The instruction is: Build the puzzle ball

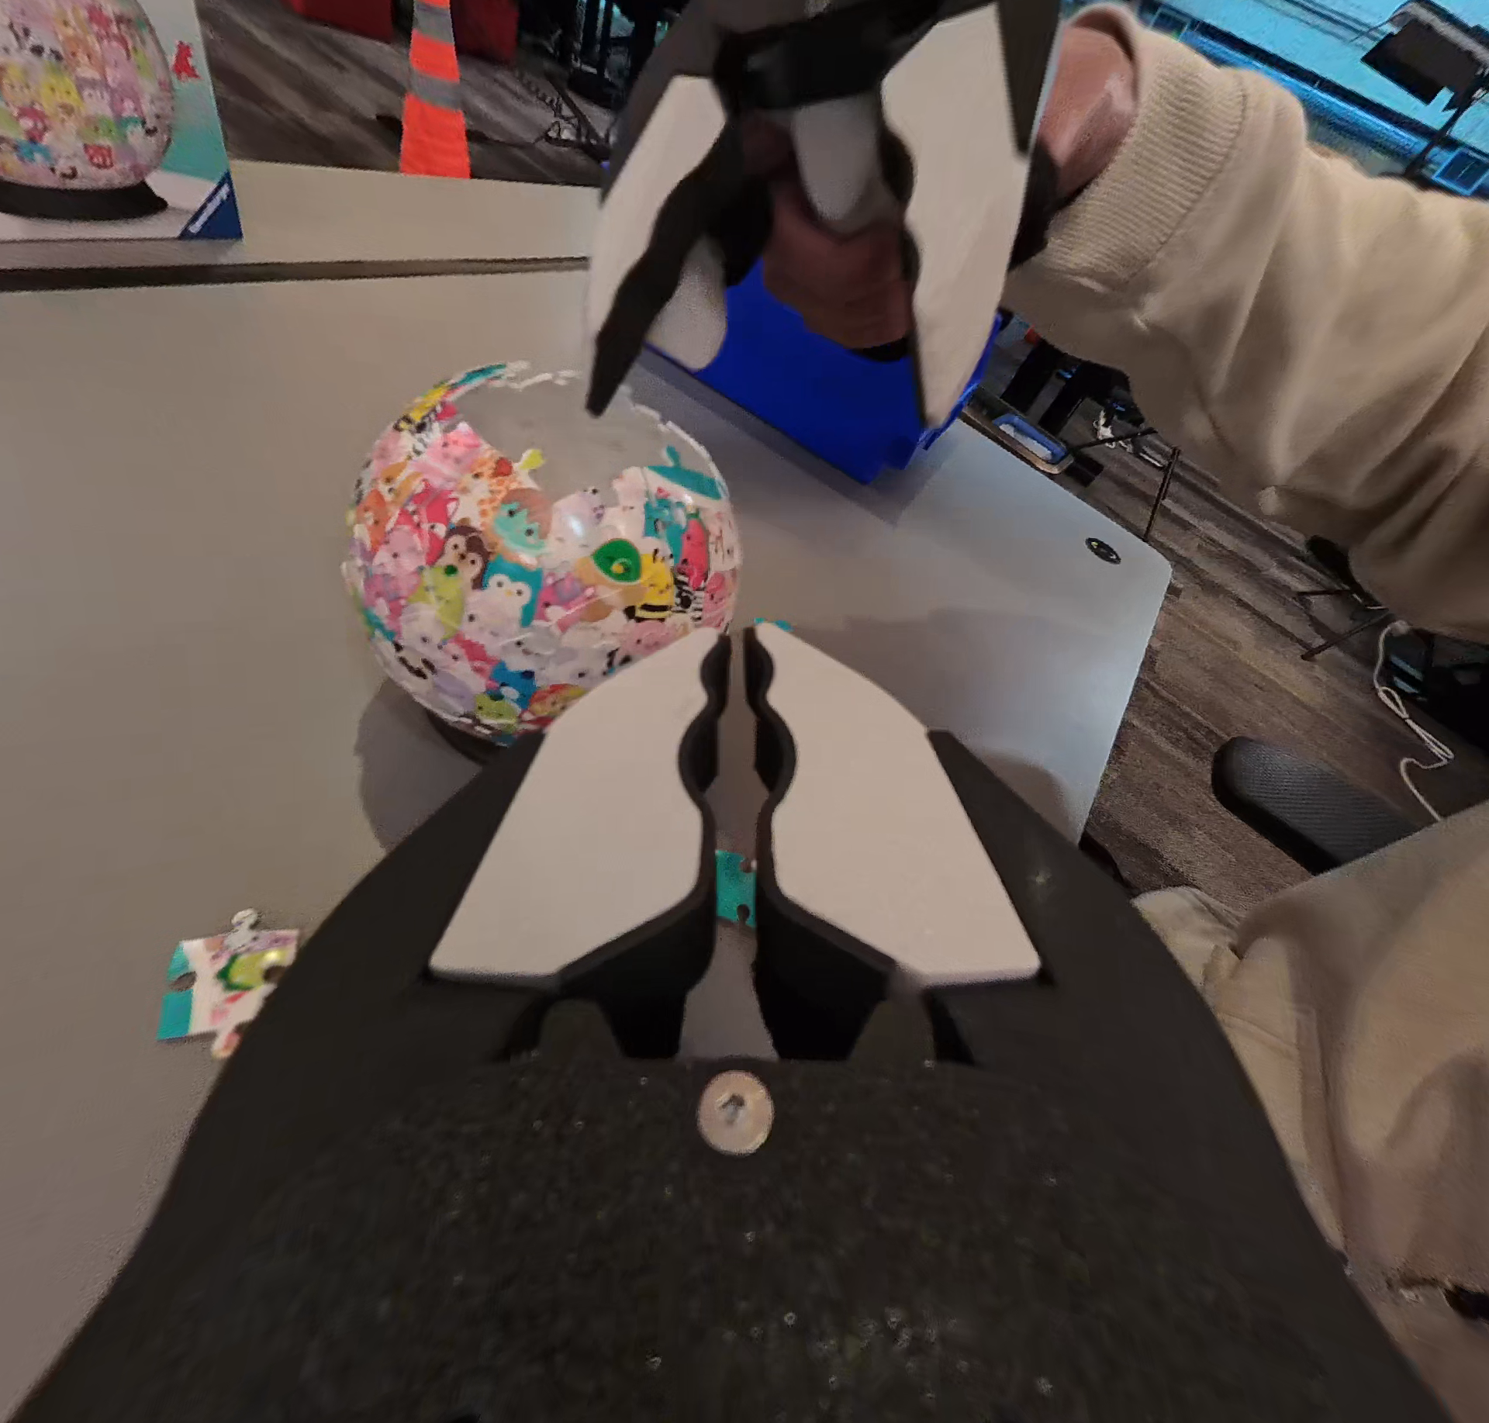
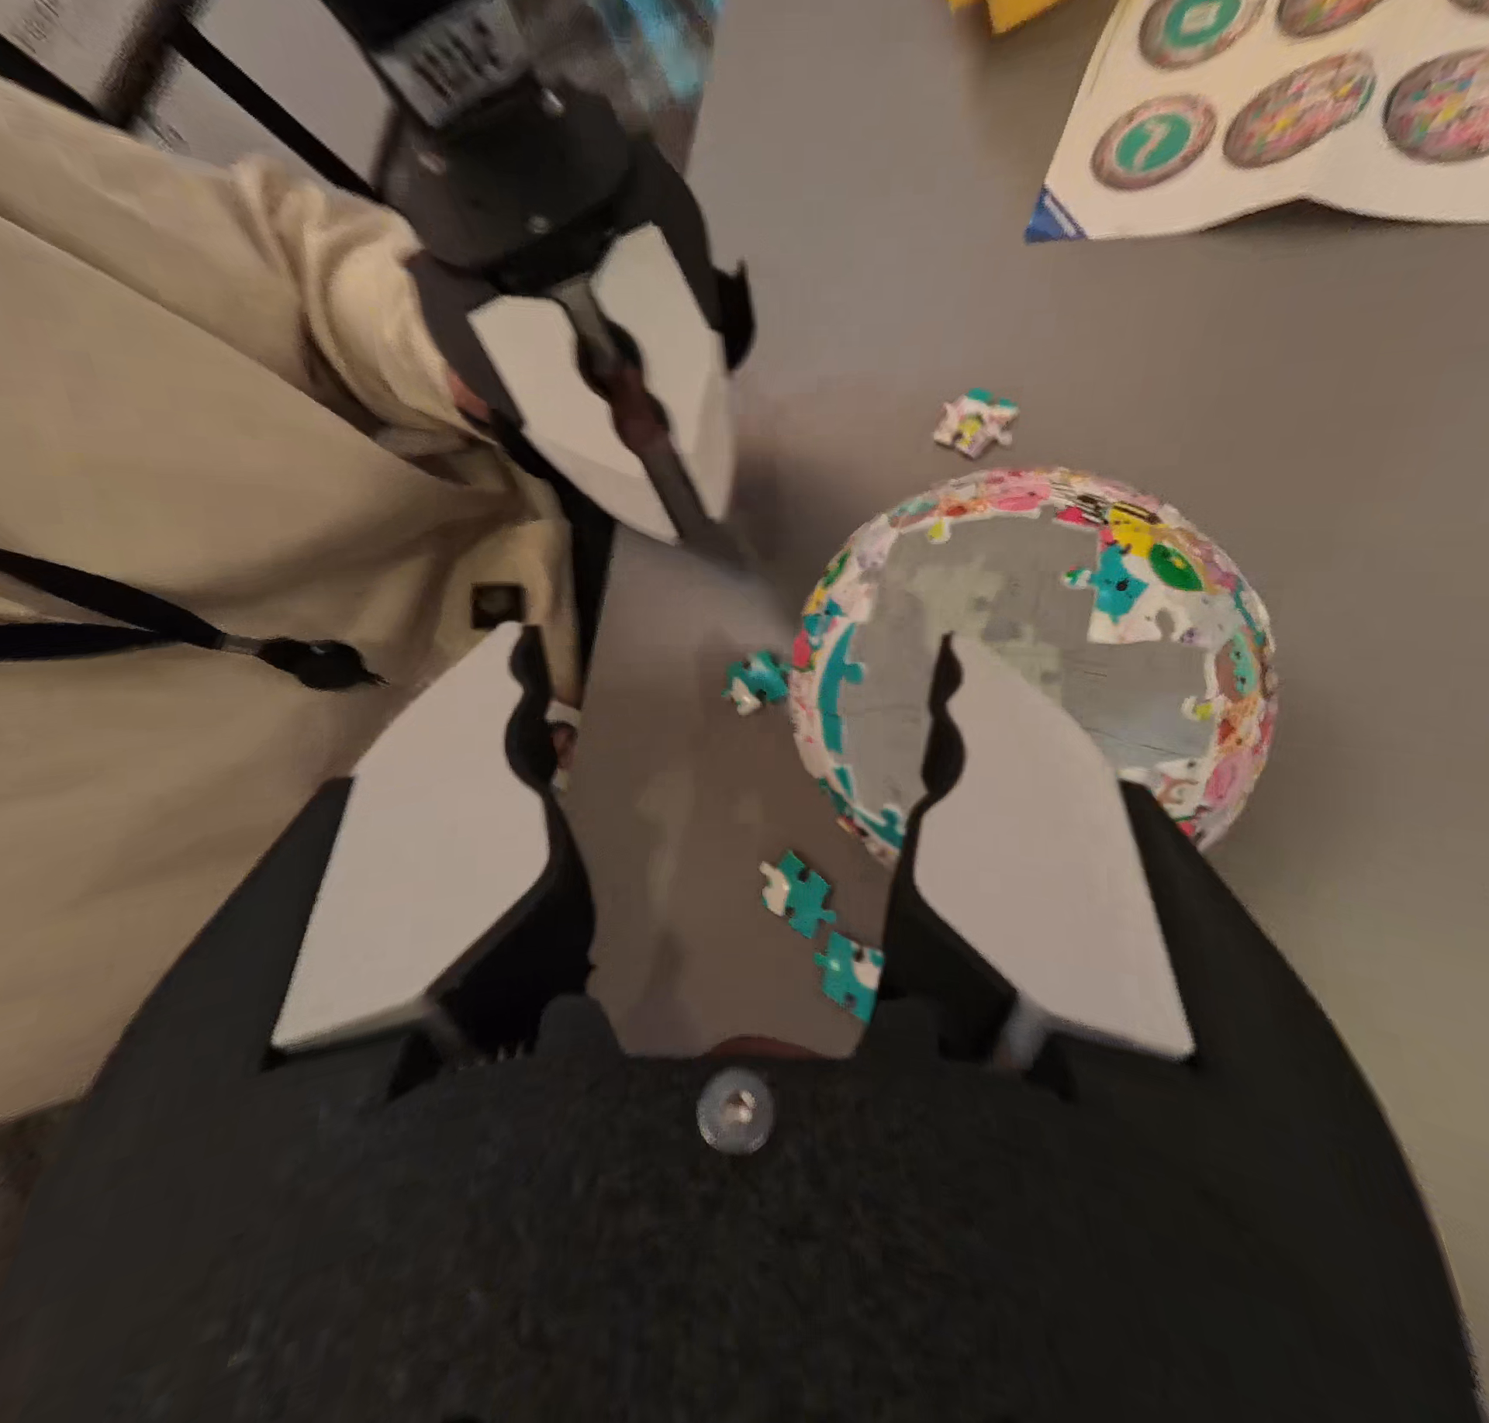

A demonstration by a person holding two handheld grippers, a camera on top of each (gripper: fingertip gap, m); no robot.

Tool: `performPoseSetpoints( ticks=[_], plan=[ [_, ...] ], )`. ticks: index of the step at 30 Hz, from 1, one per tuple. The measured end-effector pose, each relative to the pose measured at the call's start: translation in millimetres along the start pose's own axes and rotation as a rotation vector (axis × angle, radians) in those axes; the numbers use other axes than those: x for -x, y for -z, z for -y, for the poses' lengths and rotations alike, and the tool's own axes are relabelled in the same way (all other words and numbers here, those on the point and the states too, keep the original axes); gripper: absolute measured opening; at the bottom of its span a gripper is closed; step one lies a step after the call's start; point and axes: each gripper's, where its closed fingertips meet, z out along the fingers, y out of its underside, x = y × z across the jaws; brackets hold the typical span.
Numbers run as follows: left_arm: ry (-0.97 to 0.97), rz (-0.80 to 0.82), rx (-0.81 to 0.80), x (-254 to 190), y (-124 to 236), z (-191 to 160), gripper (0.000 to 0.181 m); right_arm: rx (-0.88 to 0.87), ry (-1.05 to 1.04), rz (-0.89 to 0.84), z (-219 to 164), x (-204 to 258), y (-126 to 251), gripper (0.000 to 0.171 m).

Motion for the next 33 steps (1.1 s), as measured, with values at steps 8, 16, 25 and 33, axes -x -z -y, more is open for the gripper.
performPoseSetpoints(
  ticks=[8, 16, 25, 33],
  plan=[
    [0.000, 0.006, 0.035, 1, -34, 5, 0.000, 0.099, 0.015, 0.036, -8, 5, -17, 0.094],
    [0.002, -0.010, 0.063, 1, -51, 7, 0.000, 0.098, -0.015, 0.112, -12, 10, -21, 0.089],
    [0.014, 0.002, 0.058, 7, -50, 13, 0.000, 0.076, -0.008, 0.143, -11, 9, -20, 0.087],
    [-0.011, 0.000, 0.060, 2, -53, 13, 0.000, 0.070, -0.002, 0.141, -12, 9, -20, 0.085]
  ],
)
